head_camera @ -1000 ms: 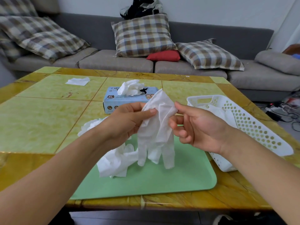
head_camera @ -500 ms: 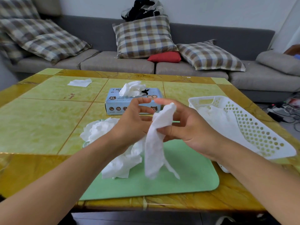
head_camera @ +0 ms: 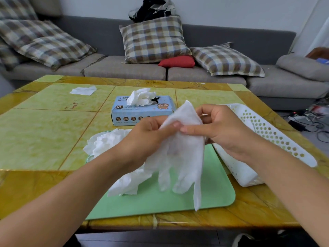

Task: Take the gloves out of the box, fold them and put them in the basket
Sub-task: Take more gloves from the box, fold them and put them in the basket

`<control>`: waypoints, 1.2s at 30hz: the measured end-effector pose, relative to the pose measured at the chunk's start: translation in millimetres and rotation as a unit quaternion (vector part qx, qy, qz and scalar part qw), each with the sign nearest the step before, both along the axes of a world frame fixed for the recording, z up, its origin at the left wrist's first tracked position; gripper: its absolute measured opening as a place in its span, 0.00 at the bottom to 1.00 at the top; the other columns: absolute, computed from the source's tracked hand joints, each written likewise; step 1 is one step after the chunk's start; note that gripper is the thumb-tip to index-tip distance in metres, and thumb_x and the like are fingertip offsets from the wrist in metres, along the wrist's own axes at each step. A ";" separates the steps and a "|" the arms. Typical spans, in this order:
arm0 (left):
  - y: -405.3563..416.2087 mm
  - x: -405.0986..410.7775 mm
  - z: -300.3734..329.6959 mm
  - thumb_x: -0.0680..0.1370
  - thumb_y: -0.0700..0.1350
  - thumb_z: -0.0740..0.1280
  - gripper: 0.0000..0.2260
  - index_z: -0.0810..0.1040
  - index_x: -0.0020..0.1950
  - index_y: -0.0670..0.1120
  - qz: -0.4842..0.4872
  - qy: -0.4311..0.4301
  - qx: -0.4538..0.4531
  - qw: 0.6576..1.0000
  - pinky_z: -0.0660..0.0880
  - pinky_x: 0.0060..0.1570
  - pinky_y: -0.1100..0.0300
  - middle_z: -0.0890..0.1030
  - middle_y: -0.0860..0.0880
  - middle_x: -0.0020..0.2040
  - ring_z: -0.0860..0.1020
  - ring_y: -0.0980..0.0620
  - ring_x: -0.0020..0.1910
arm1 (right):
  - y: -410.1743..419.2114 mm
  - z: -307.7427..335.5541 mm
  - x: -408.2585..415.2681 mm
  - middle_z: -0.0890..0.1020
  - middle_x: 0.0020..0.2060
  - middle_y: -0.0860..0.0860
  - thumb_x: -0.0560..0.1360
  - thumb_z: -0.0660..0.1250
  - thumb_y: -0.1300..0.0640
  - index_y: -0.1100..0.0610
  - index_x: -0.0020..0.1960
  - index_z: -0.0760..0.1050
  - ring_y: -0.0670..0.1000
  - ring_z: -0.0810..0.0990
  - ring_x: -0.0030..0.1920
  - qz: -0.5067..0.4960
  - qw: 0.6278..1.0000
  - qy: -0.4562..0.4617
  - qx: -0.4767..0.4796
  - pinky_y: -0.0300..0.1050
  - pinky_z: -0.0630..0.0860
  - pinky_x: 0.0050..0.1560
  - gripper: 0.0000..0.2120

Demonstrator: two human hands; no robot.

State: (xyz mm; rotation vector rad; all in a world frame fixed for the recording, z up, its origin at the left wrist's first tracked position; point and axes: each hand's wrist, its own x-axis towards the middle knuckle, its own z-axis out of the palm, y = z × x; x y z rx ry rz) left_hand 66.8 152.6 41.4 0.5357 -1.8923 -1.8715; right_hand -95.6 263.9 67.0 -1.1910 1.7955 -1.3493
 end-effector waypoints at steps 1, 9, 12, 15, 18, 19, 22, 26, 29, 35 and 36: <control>0.2 -1.4 -0.8 0.81 0.45 0.66 0.09 0.84 0.53 0.42 0.020 0.017 0.056 0.998 0.81 0.41 0.55 0.86 0.41 0.48 0.84 0.48 0.42 | 1.6 3.2 -3.8 0.86 0.46 0.59 0.63 0.80 0.59 0.61 0.55 0.81 0.55 0.84 0.41 0.026 0.995 -0.091 0.041 0.46 0.83 0.39 0.21; -11.0 3.4 5.7 0.85 0.40 0.54 0.16 0.74 0.70 0.44 -0.001 0.054 0.290 0.956 0.74 0.66 0.39 0.81 0.39 0.64 0.79 0.39 0.64 | 1.0 -7.1 -10.8 0.84 0.46 0.55 0.69 0.74 0.60 0.57 0.49 0.84 0.55 0.82 0.45 0.105 0.940 -0.322 0.050 0.48 0.82 0.48 0.09; -3.8 4.8 10.1 0.86 0.41 0.52 0.17 0.74 0.71 0.45 -0.060 0.085 0.300 0.948 0.76 0.62 0.41 0.81 0.38 0.64 0.80 0.39 0.63 | 1.0 -9.0 -4.5 0.85 0.54 0.57 0.70 0.74 0.56 0.58 0.57 0.84 0.58 0.81 0.52 0.104 0.948 -0.292 0.065 0.53 0.80 0.54 0.16; -6.9 6.8 14.5 0.83 0.44 0.58 0.15 0.77 0.68 0.46 -0.073 0.065 0.238 0.967 0.80 0.58 0.48 0.82 0.42 0.63 0.82 0.44 0.59 | 2.2 -6.3 -4.3 0.83 0.61 0.58 0.72 0.72 0.56 0.59 0.61 0.82 0.60 0.80 0.60 0.068 0.953 -0.289 0.056 0.60 0.75 0.66 0.19; -13.6 10.9 20.8 0.80 0.47 0.65 0.13 0.82 0.62 0.48 -0.058 0.004 0.101 0.993 0.83 0.44 0.56 0.84 0.47 0.58 0.84 0.47 0.46 | 6.7 3.2 -8.1 0.85 0.56 0.59 0.73 0.70 0.58 0.61 0.62 0.81 0.57 0.84 0.53 0.097 0.942 -0.316 0.057 0.53 0.80 0.58 0.18; -15.1 11.5 22.9 0.80 0.46 0.65 0.12 0.82 0.61 0.47 -0.049 -0.007 0.086 0.995 0.83 0.42 0.57 0.85 0.47 0.56 0.85 0.48 0.43 | 7.5 5.3 -9.5 0.85 0.55 0.60 0.74 0.70 0.59 0.61 0.61 0.82 0.58 0.85 0.50 0.103 0.937 -0.327 0.070 0.53 0.82 0.55 0.17; -21.0 8.0 20.3 0.82 0.43 0.64 0.09 0.83 0.58 0.45 -0.010 -0.042 0.080 0.996 0.84 0.39 0.57 0.87 0.45 0.52 0.85 0.48 0.41 | 2.2 -4.1 -16.7 0.85 0.55 0.61 0.73 0.72 0.60 0.64 0.62 0.81 0.58 0.86 0.48 0.078 0.935 -0.319 0.130 0.52 0.83 0.50 0.19; -28.3 -6.0 -7.4 0.83 0.41 0.63 0.09 0.84 0.56 0.46 0.032 -0.122 0.046 0.991 0.83 0.45 0.57 0.87 0.45 0.52 0.85 0.47 0.47 | -15.9 -31.7 -22.0 0.86 0.51 0.58 0.72 0.73 0.62 0.62 0.55 0.83 0.53 0.86 0.44 0.015 0.949 -0.277 0.149 0.46 0.83 0.47 0.13; -33.1 -15.7 -19.9 0.84 0.41 0.63 0.10 0.83 0.59 0.46 0.065 -0.116 0.035 0.991 0.81 0.53 0.54 0.86 0.45 0.55 0.84 0.42 0.56 | -29.3 -35.9 -23.2 0.86 0.49 0.58 0.76 0.70 0.66 0.62 0.57 0.82 0.53 0.85 0.41 -0.021 0.961 -0.262 0.091 0.46 0.83 0.45 0.10; -38.3 -14.3 26.5 0.83 0.36 0.61 0.13 0.80 0.63 0.46 0.082 0.162 -0.162 0.970 0.78 0.59 0.60 0.85 0.50 0.58 0.83 0.53 0.58 | -22.3 15.1 -35.7 0.87 0.45 0.51 0.75 0.72 0.66 0.59 0.52 0.82 0.49 0.85 0.47 -0.013 0.971 -0.053 -0.232 0.42 0.80 0.51 0.07; -37.1 -10.5 29.6 0.83 0.35 0.62 0.13 0.81 0.62 0.47 0.081 0.161 -0.225 0.958 0.77 0.59 0.62 0.85 0.51 0.58 0.82 0.56 0.58 | -16.9 17.2 -37.6 0.87 0.46 0.51 0.74 0.73 0.66 0.59 0.51 0.82 0.49 0.85 0.47 -0.006 0.971 -0.018 -0.239 0.41 0.80 0.52 0.08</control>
